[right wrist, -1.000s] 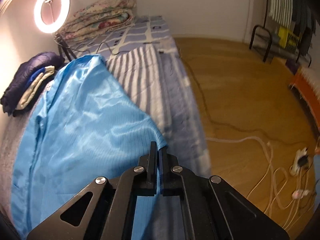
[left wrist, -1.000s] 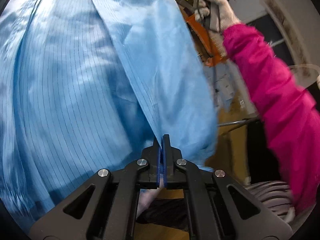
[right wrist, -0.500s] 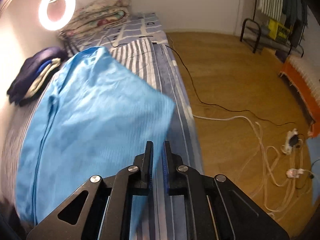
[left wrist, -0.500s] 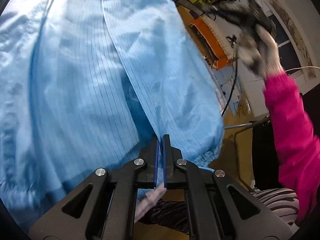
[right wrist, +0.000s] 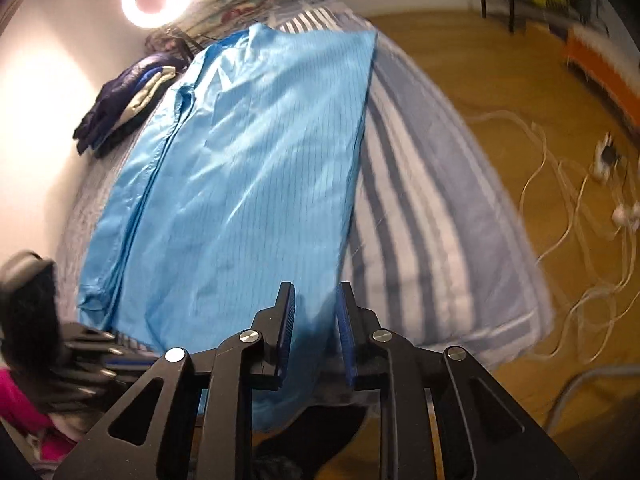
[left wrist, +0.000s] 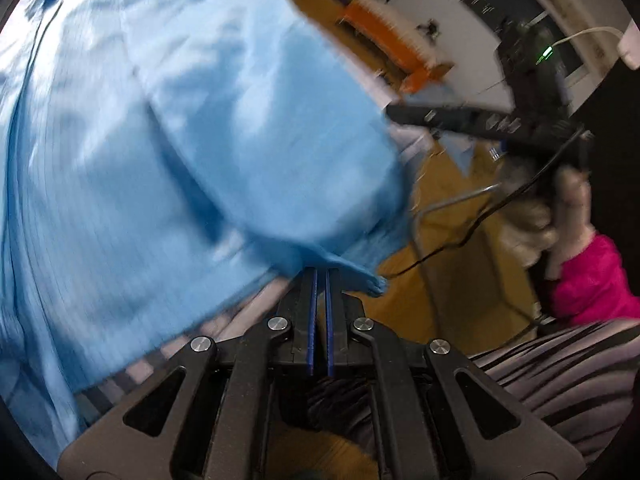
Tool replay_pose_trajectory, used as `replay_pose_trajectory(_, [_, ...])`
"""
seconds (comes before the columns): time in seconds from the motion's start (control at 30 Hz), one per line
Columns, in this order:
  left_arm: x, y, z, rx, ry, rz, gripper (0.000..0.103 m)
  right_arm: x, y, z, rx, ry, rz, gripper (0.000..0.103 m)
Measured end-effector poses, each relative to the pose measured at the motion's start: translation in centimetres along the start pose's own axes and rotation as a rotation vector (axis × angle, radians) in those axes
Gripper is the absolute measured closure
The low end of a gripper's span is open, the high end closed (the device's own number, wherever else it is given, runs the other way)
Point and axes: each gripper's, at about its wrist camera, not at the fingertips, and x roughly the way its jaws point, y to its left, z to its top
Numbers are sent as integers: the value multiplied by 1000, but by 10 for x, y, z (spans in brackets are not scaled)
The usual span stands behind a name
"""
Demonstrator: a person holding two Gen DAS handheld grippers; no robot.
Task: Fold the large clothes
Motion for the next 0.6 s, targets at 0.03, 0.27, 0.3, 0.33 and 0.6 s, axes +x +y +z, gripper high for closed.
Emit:
replay_pose_trajectory(0.03, [1,5,-5,-17,10,11,103,2,0,1,0,2,-2,83])
replay_pose_trajectory(0.27, [-43,-1,-11,-33,-65,-15,103,4,-8,-5,29,-10,30,54])
replay_pose_trajectory(0.3, [-50,-2,-8,-29,-79,-14,103,4,-17,-6,66,-20,49,54])
replay_pose_trajectory(0.33, [-59,-3,-4,-28,-105,-11,103,5,-23,-8,95,-23,67,54])
replay_pose_trajectory(0.6, [-50,6,39,-22,-158,39,103,21,-27,-21,173,1,229,90])
